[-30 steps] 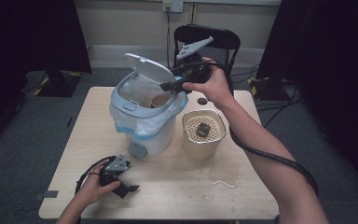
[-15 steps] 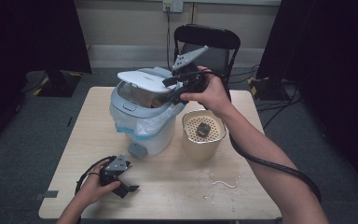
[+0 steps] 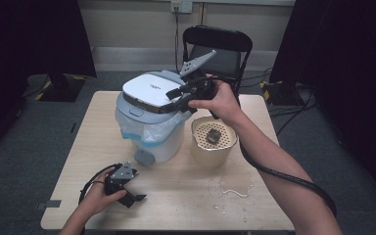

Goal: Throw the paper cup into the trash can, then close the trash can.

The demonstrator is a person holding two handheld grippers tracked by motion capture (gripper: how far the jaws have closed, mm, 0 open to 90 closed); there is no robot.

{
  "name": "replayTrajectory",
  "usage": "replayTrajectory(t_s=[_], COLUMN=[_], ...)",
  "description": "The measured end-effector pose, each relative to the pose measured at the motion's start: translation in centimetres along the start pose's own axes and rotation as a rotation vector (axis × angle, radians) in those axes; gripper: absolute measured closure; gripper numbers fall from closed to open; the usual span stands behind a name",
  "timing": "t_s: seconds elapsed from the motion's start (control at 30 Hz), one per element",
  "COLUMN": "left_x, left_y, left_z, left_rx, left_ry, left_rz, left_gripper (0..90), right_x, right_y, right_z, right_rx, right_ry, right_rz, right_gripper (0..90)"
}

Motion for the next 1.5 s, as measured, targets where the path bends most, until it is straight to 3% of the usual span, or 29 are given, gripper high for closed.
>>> replayTrajectory(t_s=[0.3, 0.4, 0.57, 0.8, 0.97, 1.13, 1.5], left_x=[0.0, 0.0, 0.0, 0.0, 0.0, 0.2, 0.2], left_y=[0.0, 0.0, 0.0, 0.0, 0.0, -0.1, -0.1], left_z=[0.0, 0.0, 0.0, 0.0, 0.0, -0.1, -0.1], left_rx=[0.000, 0.000, 0.000, -0.001, -0.004, -0.009, -0.010], left_ry=[0.000, -0.002, 0.001, 0.001, 0.005, 0.001, 0.001], left_rz=[0.000, -0.002, 0.000, -0.002, -0.003, -0.006, -0.006], left_gripper=[0.0, 0.0, 0.0, 0.0, 0.0, 0.0, 0.0], right_x=[1.0, 1.2, 1.1, 1.3, 1.5, 1.8, 1.5], right_y=[-0.1, 0.2, 1.4, 2.6, 3.1, 3.3, 3.6], right_z=[-0.1, 0.0, 0.0, 0.6, 0.8, 0.8, 0.6], right_rx=[0.020, 0.007, -0.057, -0.056, -0.036, -0.016, -0.030], right_ry=[0.057, 0.067, 0.036, 0.002, -0.007, 0.014, 0.023], right_rz=[0.007, -0.009, -0.070, -0.121, -0.129, -0.131, -0.147], right_gripper=[63.6, 63.4, 68.0, 72.3, 81.2, 89.3, 90.0])
Point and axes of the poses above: each handheld gripper's, and its own axes: y roughly forward along the jaws, z roughly out of its top, x roughly to its right, the point moved 3 cm from there along y, roughly forward along the jaws, and after that the axes turned 2 degrees about z, right-handed, at the moved point
